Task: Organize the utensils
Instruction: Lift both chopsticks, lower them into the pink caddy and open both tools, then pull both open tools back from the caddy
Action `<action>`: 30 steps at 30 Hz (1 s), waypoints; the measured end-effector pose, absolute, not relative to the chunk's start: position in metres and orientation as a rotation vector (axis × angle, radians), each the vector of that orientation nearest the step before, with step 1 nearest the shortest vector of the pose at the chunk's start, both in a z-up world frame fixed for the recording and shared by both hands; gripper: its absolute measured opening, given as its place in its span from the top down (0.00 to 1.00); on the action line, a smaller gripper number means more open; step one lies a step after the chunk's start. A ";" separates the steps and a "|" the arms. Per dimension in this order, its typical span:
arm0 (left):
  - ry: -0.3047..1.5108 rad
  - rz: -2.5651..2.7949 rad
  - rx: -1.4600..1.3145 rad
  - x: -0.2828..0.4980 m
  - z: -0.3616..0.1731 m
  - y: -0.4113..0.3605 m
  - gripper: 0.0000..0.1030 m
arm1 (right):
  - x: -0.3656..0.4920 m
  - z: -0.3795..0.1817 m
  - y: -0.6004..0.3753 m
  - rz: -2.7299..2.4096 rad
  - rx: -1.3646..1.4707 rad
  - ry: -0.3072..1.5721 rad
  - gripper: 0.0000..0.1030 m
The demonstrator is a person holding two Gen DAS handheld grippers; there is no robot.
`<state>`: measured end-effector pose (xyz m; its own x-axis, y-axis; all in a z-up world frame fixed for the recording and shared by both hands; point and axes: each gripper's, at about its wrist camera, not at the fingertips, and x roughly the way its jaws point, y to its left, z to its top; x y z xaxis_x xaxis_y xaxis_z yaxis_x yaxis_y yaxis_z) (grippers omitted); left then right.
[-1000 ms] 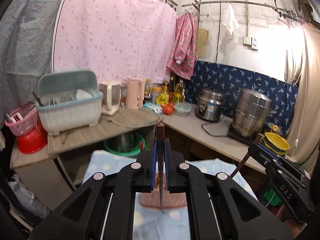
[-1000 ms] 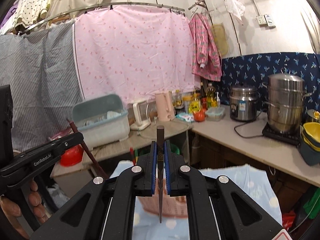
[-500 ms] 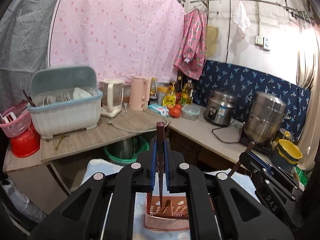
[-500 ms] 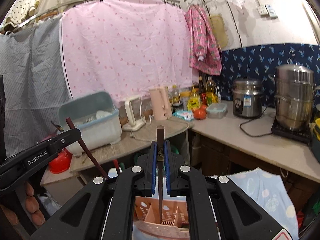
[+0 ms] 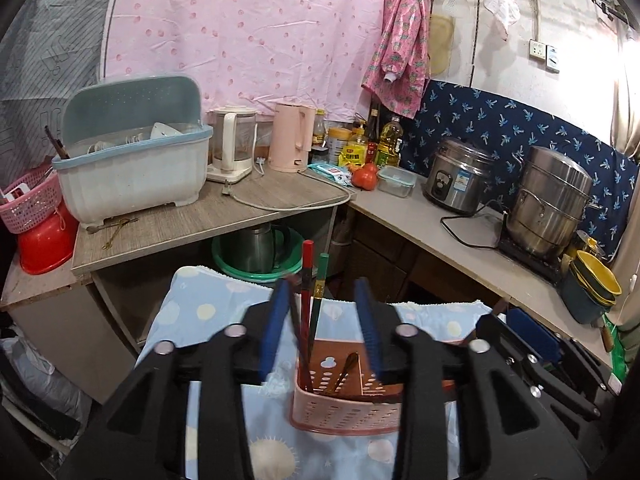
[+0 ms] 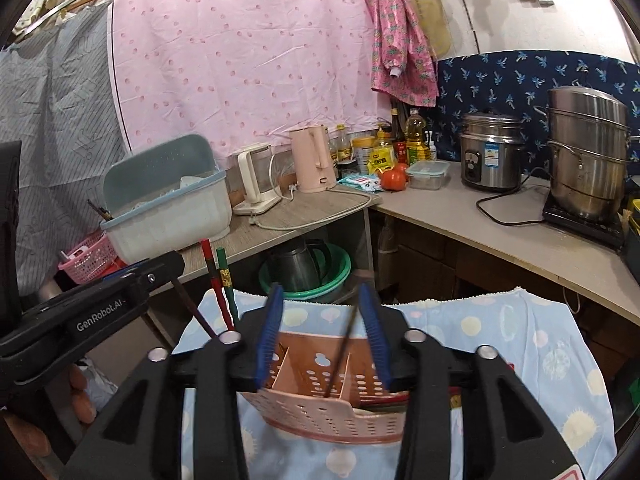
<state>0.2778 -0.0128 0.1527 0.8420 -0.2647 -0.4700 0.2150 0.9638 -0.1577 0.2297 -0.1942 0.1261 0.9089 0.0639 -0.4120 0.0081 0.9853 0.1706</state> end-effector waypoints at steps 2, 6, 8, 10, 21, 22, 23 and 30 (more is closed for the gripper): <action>0.514 -0.253 -0.096 0.272 0.152 -0.014 0.65 | 0.222 0.127 -0.193 0.022 0.170 0.427 0.57; 0.521 -0.249 -0.079 0.261 0.152 -0.016 0.65 | 0.208 0.127 -0.188 0.026 0.166 0.424 0.54; 0.528 -0.253 -0.076 0.254 0.151 -0.017 0.65 | 0.200 0.127 -0.186 0.030 0.172 0.430 0.53; 0.540 -0.256 -0.073 0.245 0.149 -0.018 0.65 | 0.192 0.126 -0.184 0.028 0.172 0.434 0.53; 0.598 -0.242 -0.042 0.194 0.136 -0.025 0.65 | 0.139 0.116 -0.182 0.001 0.169 0.478 0.52; 0.603 -0.238 -0.041 0.191 0.134 -0.024 0.65 | 0.135 0.115 -0.182 -0.002 0.167 0.484 0.52; 0.610 -0.239 -0.039 0.187 0.132 -0.024 0.65 | 0.130 0.113 -0.181 -0.004 0.163 0.490 0.52; 0.655 -0.232 -0.026 0.162 0.118 -0.026 0.65 | 0.102 0.097 -0.178 -0.018 0.157 0.540 0.49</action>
<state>0.1625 -0.0259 0.1182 0.7684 -0.2218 -0.6002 0.2056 0.9739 -0.0967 0.1018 -0.1780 0.0974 0.8581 0.0242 -0.5130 0.0581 0.9879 0.1439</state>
